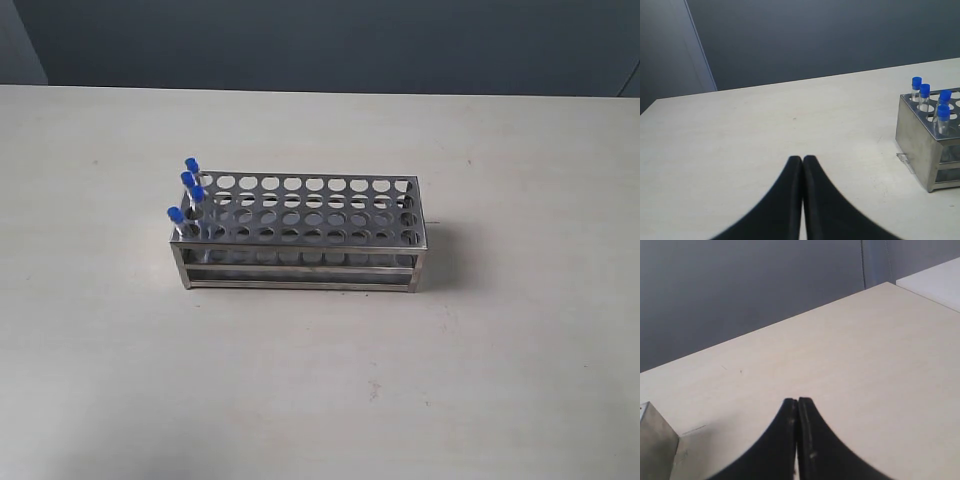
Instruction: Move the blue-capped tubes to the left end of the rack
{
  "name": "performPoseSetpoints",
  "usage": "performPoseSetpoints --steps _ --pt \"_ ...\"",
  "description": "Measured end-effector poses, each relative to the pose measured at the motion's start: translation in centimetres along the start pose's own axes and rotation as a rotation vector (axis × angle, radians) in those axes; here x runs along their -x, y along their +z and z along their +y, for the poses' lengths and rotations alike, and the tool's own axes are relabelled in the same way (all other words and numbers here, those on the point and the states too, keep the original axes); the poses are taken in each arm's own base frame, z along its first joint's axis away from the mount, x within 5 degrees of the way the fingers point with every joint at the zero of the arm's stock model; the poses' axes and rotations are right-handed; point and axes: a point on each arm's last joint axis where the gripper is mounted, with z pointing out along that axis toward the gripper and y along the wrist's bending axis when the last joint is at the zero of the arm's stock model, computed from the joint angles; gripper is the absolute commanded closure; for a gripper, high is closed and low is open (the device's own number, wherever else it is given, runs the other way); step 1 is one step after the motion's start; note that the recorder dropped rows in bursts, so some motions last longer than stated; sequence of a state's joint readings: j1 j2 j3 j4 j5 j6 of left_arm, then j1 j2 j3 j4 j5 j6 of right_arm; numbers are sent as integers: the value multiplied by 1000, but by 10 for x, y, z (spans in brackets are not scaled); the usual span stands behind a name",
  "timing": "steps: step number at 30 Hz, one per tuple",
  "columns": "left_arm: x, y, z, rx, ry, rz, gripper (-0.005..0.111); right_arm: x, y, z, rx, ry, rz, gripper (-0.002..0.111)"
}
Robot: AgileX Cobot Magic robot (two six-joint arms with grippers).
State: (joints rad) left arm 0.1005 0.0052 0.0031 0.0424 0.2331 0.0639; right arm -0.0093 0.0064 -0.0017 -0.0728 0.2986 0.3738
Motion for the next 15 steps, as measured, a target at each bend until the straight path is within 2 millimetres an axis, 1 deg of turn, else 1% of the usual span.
performPoseSetpoints --steps 15 --pt "0 0 0 0 0 0 106 -1 0 0 -2 0 6 108"
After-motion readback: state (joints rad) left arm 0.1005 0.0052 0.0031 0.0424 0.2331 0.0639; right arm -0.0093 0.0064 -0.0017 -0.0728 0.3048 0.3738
